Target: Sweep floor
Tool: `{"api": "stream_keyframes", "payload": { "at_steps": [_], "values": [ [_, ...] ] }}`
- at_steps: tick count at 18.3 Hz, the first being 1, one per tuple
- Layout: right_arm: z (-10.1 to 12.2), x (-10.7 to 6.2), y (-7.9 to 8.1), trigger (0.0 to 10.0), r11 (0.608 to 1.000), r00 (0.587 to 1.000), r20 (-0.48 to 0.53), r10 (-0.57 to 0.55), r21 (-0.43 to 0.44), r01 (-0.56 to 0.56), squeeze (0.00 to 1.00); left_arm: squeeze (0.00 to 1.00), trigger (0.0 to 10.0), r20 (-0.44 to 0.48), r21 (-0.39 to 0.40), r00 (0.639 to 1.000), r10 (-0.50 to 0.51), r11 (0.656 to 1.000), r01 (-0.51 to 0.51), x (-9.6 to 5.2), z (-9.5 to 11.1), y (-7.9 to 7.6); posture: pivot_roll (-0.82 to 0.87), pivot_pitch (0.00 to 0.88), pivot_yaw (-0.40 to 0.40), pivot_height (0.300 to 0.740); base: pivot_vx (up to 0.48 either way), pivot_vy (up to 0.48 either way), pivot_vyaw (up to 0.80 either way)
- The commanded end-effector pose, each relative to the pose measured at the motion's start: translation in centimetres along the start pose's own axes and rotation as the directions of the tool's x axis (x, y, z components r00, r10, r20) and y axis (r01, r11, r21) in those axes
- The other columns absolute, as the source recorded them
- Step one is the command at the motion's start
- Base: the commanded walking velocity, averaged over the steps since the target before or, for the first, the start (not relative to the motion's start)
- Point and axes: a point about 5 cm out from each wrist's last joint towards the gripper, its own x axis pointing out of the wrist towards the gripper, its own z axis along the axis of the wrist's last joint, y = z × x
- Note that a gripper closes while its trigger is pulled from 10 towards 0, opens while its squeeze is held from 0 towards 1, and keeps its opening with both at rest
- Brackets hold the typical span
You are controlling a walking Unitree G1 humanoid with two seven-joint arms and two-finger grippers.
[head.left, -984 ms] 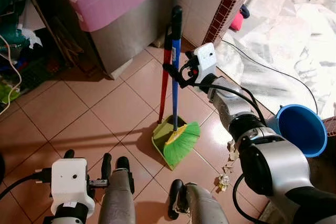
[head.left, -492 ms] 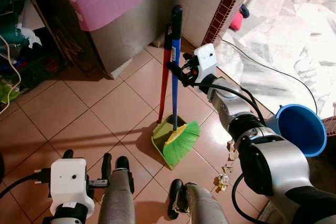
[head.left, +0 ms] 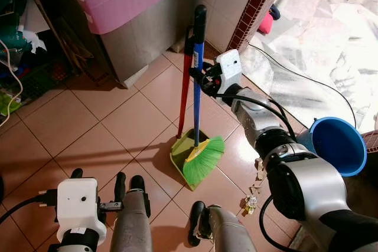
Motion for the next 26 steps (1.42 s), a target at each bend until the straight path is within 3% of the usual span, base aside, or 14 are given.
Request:
{"api": "stream_keyframes", "payload": {
  "at_steps": [1,10,14,19,26],
  "values": [
    [-0.6,-0.2,-0.1,0.0,1.000,1.000,-0.025,-0.004,0.013,0.004,0.00,0.00,10.0,-0.015,-0.001,1.000,0.008,1.000,-0.008,-0.4,0.0,0.0,0.29,0.363,-0.114,0.740,0.000,0.000,0.00],
    [-0.4,-0.4,-0.6,0.0,0.999,0.999,-0.020,-0.025,0.020,0.026,0.00,0.00,10.0,-0.011,-0.002,1.000,0.004,1.000,-0.004,-0.1,-0.1,0.0,0.28,0.350,-0.113,0.740,0.000,0.000,0.00],
    [0.1,-1.2,-2.1,0.0,0.998,0.998,0.010,-0.066,0.022,0.066,0.00,0.00,10.0,0.011,-0.004,1.000,0.000,1.000,0.000,0.7,0.2,-0.1,0.27,0.326,-0.114,0.740,0.000,0.000,0.00],
    [-0.3,-2.9,-4.1,0.0,0.992,0.992,0.032,-0.123,0.034,0.122,0.00,0.00,10.0,0.049,-0.003,0.999,-0.011,1.000,0.012,2.4,0.5,-0.2,0.25,0.277,-0.111,0.740,0.000,0.000,0.00],
    [-1.2,-7.0,-6.1,0.0,0.990,0.987,0.083,-0.138,-0.005,0.139,0.00,0.00,10.0,0.119,-0.012,0.991,-0.062,0.998,0.064,6.2,1.2,-1.2,0.14,0.164,-0.094,0.740,0.000,0.000,0.00]
  ]
}}
